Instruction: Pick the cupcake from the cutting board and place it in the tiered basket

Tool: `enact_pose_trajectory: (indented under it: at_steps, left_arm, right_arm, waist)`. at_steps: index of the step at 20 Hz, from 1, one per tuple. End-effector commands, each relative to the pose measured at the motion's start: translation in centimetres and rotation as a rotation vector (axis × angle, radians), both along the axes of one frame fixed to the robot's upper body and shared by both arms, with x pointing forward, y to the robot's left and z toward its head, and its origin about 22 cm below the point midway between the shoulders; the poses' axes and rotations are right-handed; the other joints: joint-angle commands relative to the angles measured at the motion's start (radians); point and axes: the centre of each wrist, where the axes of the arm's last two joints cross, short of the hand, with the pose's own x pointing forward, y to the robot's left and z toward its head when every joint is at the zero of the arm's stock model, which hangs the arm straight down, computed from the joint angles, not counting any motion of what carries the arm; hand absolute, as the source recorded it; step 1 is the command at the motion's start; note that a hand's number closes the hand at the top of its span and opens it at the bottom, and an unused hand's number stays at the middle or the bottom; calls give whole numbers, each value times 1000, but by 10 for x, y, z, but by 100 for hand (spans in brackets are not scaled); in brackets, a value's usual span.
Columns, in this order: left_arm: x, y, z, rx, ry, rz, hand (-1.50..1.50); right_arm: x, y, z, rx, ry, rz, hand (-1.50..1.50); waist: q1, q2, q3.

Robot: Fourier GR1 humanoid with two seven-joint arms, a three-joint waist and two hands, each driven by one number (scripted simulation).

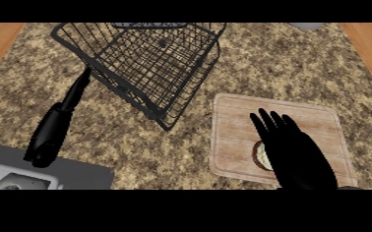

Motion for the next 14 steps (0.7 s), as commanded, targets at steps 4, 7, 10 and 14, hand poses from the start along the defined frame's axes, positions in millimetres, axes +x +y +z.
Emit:
enact_pose_trajectory:
  at_steps: [4,7,10,14]
  left_arm:
    - [7,-12,4,7,-11,-7,0]
    - [-1,-11,8,-16,-4,-15,0]
    - [12,0,17,12,-21,-2,0]
    - [7,1,9,5,-7,-13,0]
  right_arm:
    - [-7,-12,-6,-70,31,-116,-150]
    - [0,-18,-11,-68,16,-141,-150]
    - [0,7,-23,-53,22,-153,-150]
    - [13,3,-34,-39,20,-156,-150]
  waist:
    - [-5,0,2]
    - [1,0,2]
    - [3,1,2]
    - [5,2,2]
